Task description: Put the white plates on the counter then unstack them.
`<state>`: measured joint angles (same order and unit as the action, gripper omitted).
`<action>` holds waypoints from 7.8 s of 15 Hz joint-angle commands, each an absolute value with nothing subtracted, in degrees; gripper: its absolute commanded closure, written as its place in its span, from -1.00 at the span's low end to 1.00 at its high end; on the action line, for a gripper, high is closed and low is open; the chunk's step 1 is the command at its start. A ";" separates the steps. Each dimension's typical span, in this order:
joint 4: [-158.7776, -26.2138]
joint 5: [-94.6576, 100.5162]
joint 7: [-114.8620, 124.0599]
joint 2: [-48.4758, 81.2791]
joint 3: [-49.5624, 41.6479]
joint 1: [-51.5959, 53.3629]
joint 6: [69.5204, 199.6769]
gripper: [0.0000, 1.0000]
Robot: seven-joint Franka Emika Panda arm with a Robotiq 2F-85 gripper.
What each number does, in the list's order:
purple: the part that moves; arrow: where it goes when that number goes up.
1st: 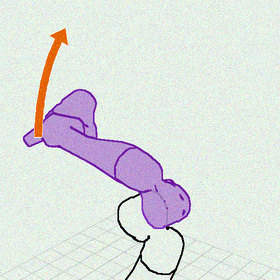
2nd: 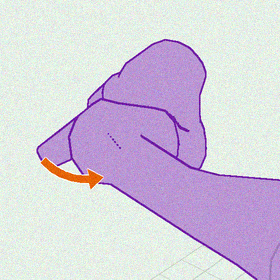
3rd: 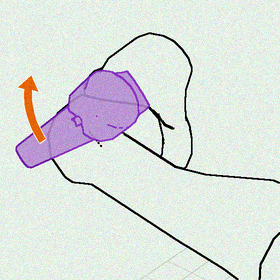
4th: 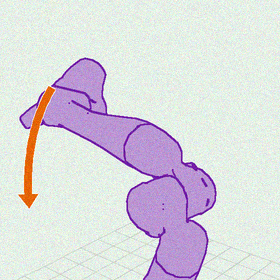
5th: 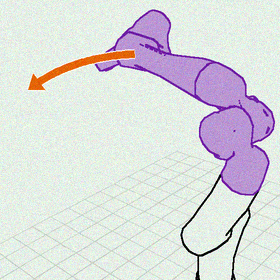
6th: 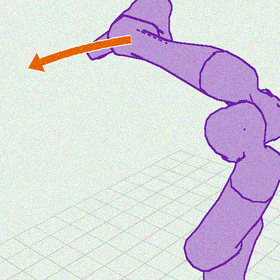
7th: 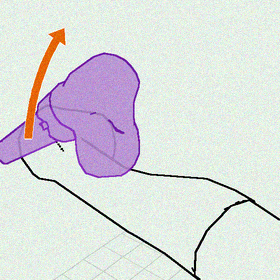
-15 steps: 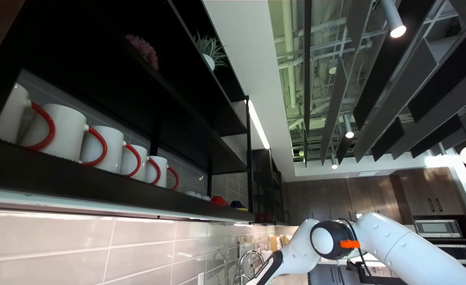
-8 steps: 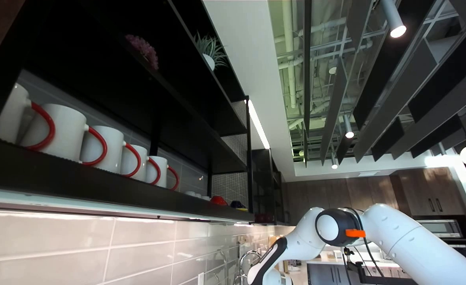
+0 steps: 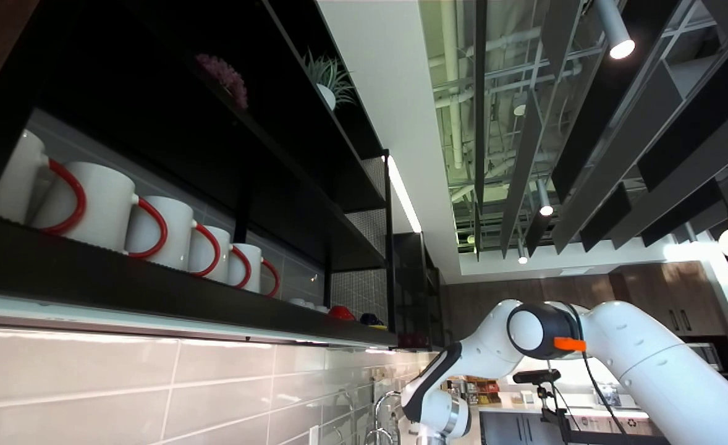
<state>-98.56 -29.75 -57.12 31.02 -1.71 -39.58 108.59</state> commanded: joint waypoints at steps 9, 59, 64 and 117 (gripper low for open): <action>-109.15 -42.90 -67.93 10.71 -10.70 -41.13 93.45 0.99; -83.40 -69.58 -33.11 3.91 -22.78 -27.45 76.69 0.99; -80.27 -71.79 -28.30 5.15 -22.19 -26.53 78.00 0.99; -61.37 -39.28 -42.59 11.67 -23.80 -31.68 59.06 -1.00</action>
